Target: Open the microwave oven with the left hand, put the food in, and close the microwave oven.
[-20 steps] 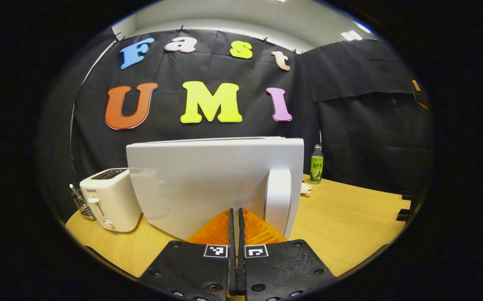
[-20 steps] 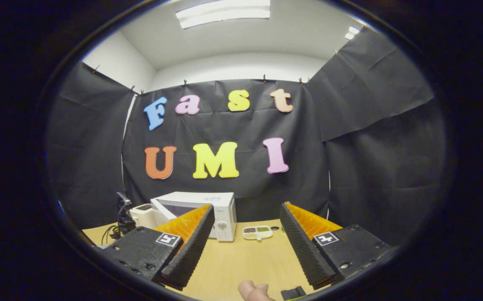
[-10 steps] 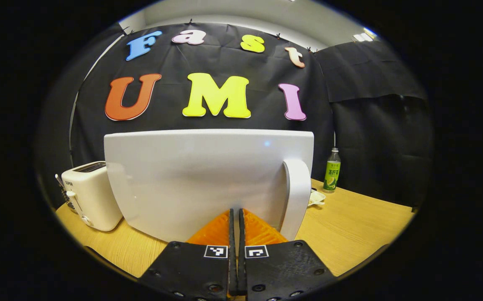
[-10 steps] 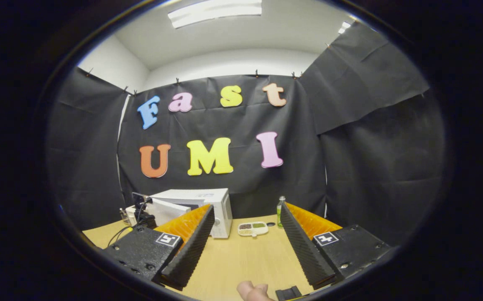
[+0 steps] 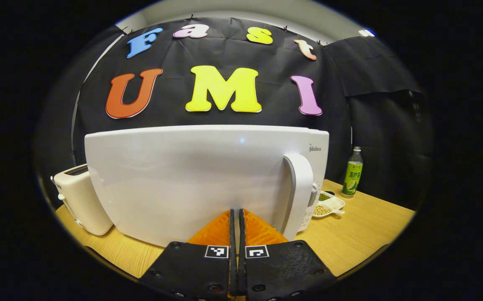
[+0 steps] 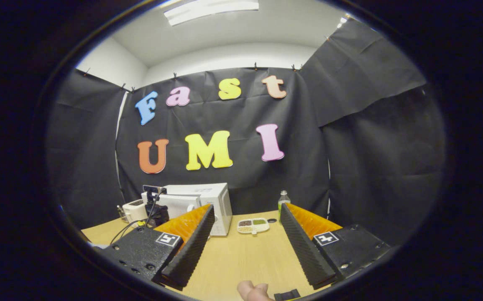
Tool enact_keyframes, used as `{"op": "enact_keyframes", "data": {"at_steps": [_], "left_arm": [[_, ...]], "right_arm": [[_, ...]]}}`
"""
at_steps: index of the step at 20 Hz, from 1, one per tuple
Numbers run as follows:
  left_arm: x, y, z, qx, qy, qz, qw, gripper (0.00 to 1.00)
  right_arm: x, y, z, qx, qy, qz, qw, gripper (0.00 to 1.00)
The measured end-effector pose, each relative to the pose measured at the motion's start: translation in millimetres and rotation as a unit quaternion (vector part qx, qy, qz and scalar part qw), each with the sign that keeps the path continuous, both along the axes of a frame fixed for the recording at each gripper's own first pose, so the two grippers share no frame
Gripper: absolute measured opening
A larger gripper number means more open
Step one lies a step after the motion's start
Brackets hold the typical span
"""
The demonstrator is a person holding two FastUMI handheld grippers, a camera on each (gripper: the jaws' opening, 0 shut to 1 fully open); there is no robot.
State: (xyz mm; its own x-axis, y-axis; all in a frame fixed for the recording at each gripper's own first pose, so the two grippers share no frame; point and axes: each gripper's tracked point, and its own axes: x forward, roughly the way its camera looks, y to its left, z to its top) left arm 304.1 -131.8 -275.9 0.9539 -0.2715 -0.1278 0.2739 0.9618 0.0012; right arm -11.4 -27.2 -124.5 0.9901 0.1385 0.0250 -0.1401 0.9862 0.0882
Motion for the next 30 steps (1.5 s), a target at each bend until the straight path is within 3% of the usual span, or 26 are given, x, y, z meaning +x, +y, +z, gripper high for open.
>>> {"op": "enact_keyframes", "data": {"at_steps": [4, 8, 9, 10, 11, 12, 13, 15, 18, 19, 20, 21, 22, 23, 24, 25, 26, 27, 30], "left_arm": [[19.2, 1.3, -7.0, 0.034, 0.006, 0.049, 0.998, 0.00], [19.5, 1.9, -4.8, 0.035, 0.003, 0.051, 0.998, 0.00], [17.7, 3.6, -5.1, 0.034, 0.006, 0.054, 0.998, 0.00], [14.7, 7.8, 0.3, 0.040, 0.000, 0.064, 0.997, 0.00], [11.7, 9.4, 4.5, 0.046, -0.005, 0.069, 0.997, 0.01], [6.8, 6.6, 7.5, 0.046, -0.005, 0.066, 0.997, 0.01], [1.4, 4.0, 11.5, 0.047, -0.008, 0.063, 0.997, 0.00], [-16.7, -1.5, 26.2, 0.047, -0.023, 0.054, 0.997, 0.01], [-55.7, -15.3, 46.1, 0.006, -0.032, 0.029, 0.999, 0.00], [-69.7, -18.5, 50.7, -0.006, -0.026, 0.020, 0.999, 0.14], [-85.6, -22.6, 54.7, -0.013, -0.020, 0.008, 1.000, 0.37], [-101.0, -24.4, 62.0, -0.009, -0.017, 0.002, 1.000, 0.36], [-116.2, -22.8, 69.3, -0.001, -0.016, 0.000, 1.000, 0.57], [-132.4, -15.9, 78.4, 0.009, -0.017, 0.003, 1.000, 0.62], [-148.1, -12.3, 87.9, 0.015, -0.017, 0.004, 1.000, 0.79], [-165.7, -9.3, 98.2, 0.015, -0.016, 0.002, 1.000, 0.79], [-182.1, -6.4, 108.8, 0.011, -0.017, 0.002, 1.000, 0.98], [-197.6, -2.6, 119.7, 0.006, -0.017, 0.005, 1.000, 0.97], [-246.2, 16.0, 158.6, 0.003, -0.028, 0.027, 0.999, 0.96]], "right_arm": [[4.7, 0.3, -7.9, 0.000, 0.008, 0.009, 1.000, 1.00], [6.5, -3.8, -14.0, 0.001, 0.017, 0.004, 1.000, 1.00], [7.0, -4.9, -15.2, 0.003, 0.020, 0.002, 1.000, 0.92], [5.9, -4.7, -16.9, 0.003, 0.023, 0.001, 1.000, 1.00], [3.8, -3.8, -18.0, 0.004, 0.025, 0.003, 1.000, 1.00], [2.1, -2.7, -17.2, 0.004, 0.023, 0.006, 1.000, 0.92], [0.7, -2.1, -17.1, 0.004, 0.022, 0.006, 1.000, 1.00], [-0.1, -1.6, -21.2, -0.004, 0.026, 0.002, 1.000, 1.00], [-7.2, 7.0, -21.5, -0.008, 0.033, 0.006, 0.999, 1.00], [-10.7, 5.2, -18.9, -0.006, 0.032, -0.001, 0.999, 0.92], [-13.8, 4.2, -16.4, -0.006, 0.031, -0.007, 0.999, 0.92], [-19.0, 4.0, -11.1, -0.008, 0.025, -0.014, 1.000, 0.92], [-24.2, 4.8, -7.8, -0.013, 0.020, -0.019, 1.000, 0.92], [-30.1, 6.3, -3.2, -0.016, 0.017, -0.020, 1.000, 0.92], [-37.5, 10.0, 1.5, -0.012, 0.013, -0.017, 1.000, 0.92], [-43.9, 13.2, 7.3, -0.006, 0.009, -0.013, 1.000, 0.92], [-48.9, 12.7, 11.5, 0.000, 0.005, -0.012, 1.000, 0.92], [-54.2, 10.5, 16.5, 0.006, 0.003, -0.014, 1.000, 1.00], [-70.1, -4.4, 35.4, 0.018, -0.013, -0.033, 0.999, 1.00]]}}
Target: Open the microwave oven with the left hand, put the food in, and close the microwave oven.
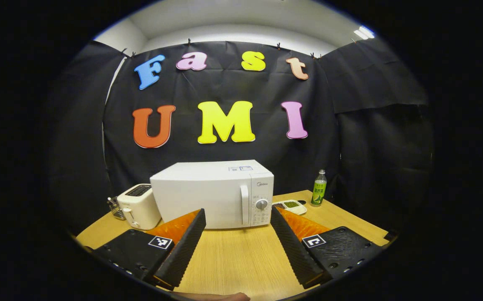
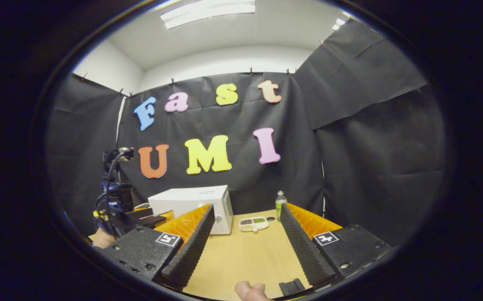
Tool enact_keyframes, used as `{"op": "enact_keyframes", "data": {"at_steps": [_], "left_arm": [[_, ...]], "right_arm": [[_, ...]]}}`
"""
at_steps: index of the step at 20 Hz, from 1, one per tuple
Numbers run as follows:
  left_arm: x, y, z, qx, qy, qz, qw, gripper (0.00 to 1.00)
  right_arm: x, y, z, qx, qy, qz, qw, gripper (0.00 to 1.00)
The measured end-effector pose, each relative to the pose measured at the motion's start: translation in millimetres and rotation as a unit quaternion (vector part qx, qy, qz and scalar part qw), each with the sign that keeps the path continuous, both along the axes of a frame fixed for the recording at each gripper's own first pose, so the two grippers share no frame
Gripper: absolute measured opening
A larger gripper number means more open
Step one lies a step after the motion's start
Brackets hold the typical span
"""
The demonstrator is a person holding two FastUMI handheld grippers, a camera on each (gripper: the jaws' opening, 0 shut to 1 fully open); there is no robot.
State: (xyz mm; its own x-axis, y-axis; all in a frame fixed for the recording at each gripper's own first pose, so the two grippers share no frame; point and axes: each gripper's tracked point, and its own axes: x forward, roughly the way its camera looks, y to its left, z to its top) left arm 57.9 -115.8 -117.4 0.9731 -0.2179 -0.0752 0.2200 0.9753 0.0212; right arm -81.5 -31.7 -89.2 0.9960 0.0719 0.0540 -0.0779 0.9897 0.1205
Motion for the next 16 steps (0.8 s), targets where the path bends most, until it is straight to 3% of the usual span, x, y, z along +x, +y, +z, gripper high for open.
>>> {"op": "enact_keyframes", "data": {"at_steps": [1, 3, 4, 5, 6, 7, 8, 13, 14, 15, 16], "left_arm": [[-15.7, 4.1, 13.4, -0.004, -0.008, 0.004, 1.000, 0.97], [-45.9, 7.3, 35.3, -0.027, -0.017, 0.006, 0.999, 0.96], [-60.8, 6.9, 43.0, -0.031, -0.019, 0.004, 0.999, 0.96], [-74.1, 10.7, 50.9, -0.036, -0.022, 0.006, 0.999, 0.96], [-85.7, 14.2, 57.2, -0.037, -0.025, 0.009, 0.999, 0.96], [-98.3, 20.4, 61.7, -0.035, -0.029, 0.015, 0.999, 0.96], [-110.1, 27.9, 66.0, -0.034, -0.032, 0.024, 0.999, 0.96], [-141.6, 63.3, 88.0, -0.022, -0.070, 0.073, 0.995, 0.96], [-145.2, 68.6, 90.7, -0.025, -0.072, 0.079, 0.994, 0.86], [-148.3, 70.2, 93.8, -0.028, -0.076, 0.080, 0.993, 0.86], [-150.3, 72.8, 96.2, -0.029, -0.078, 0.080, 0.993, 0.86]], "right_arm": [[-4.0, -5.2, 6.0, -0.001, -0.007, -0.008, 1.000, 0.91], [-12.4, -13.8, 17.6, -0.008, -0.022, -0.018, 1.000, 0.91], [-15.0, -18.6, 21.1, -0.008, -0.027, -0.024, 0.999, 1.00], [-17.2, -23.5, 24.3, -0.006, -0.030, -0.030, 0.999, 0.92], [-18.8, -25.5, 26.0, -0.003, -0.031, -0.032, 0.999, 1.00], [-19.8, -25.7, 28.2, -0.001, -0.033, -0.031, 0.999, 0.92], [-19.8, -25.9, 28.8, -0.001, -0.032, -0.029, 0.999, 1.00], [-16.3, -23.4, 29.2, -0.015, -0.020, -0.023, 0.999, 1.00], [-16.9, -21.5, 30.1, -0.018, -0.016, -0.019, 1.000, 1.00], [-19.5, -19.0, 34.2, -0.020, -0.019, -0.015, 0.999, 0.92], [-20.9, -18.5, 38.4, -0.024, -0.024, -0.014, 0.999, 0.92]]}}
